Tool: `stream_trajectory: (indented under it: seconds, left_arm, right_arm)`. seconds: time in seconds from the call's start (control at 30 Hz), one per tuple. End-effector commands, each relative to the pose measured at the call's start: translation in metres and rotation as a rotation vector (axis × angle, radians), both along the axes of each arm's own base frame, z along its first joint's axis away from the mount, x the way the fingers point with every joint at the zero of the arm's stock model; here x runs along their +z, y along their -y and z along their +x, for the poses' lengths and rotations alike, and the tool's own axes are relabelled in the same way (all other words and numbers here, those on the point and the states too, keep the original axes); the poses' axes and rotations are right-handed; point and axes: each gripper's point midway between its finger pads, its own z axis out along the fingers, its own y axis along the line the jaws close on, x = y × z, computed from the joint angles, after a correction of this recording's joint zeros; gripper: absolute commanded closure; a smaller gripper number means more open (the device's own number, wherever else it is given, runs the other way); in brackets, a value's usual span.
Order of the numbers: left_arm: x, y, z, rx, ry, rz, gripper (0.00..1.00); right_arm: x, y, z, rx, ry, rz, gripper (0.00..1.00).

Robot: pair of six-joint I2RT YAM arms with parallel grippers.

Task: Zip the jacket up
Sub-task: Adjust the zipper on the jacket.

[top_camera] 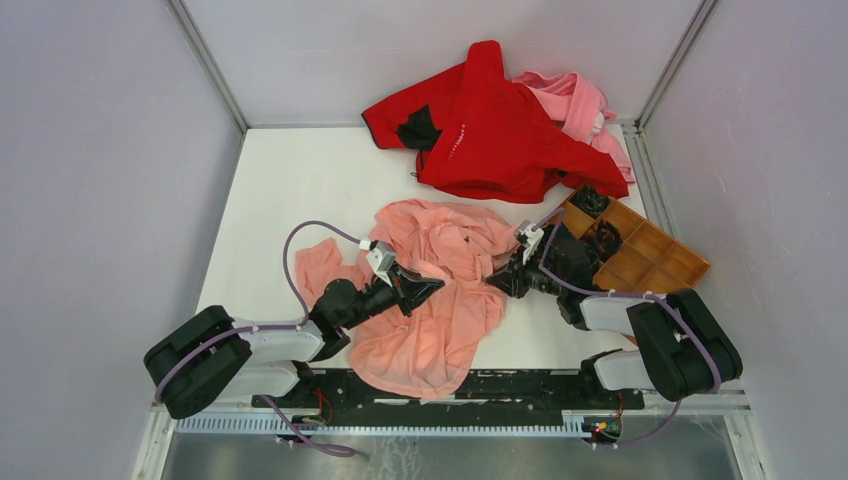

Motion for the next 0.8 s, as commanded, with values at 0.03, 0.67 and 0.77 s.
stream_trajectory:
  seconds: [0.03,0.67,0.77]
  left_arm:
    - [0.009,-0.001,0.003,0.017,0.018,-0.024,0.98]
    - [0.011,-0.001,0.004,0.019,0.014,-0.029,0.98]
    - [0.010,-0.002,0.003,0.019,0.013,-0.024,0.98]
  right_arm:
    - [0.018,-0.009,0.013,0.019,0.065,0.034,0.78]
    - [0.020,-0.008,0.019,0.009,0.067,0.028,0.98]
    - [0.027,-0.006,0.020,0.020,0.092,0.025,1.00]
